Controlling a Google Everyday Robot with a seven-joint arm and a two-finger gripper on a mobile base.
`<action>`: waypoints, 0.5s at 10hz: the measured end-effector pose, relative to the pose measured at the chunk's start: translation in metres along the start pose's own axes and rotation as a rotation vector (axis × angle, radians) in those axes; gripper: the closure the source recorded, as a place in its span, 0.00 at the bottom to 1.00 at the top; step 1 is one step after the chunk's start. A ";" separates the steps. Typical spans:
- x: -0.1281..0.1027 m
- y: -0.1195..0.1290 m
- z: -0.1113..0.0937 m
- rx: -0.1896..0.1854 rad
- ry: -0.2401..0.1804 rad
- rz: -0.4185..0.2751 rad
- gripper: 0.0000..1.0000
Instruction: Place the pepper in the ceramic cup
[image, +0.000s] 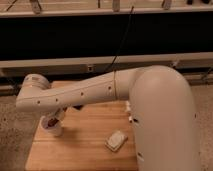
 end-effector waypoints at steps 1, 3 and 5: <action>0.000 0.000 0.000 -0.001 0.001 0.002 0.95; 0.000 0.000 0.000 -0.004 0.002 0.008 0.95; -0.001 0.001 0.000 -0.006 0.001 0.014 0.95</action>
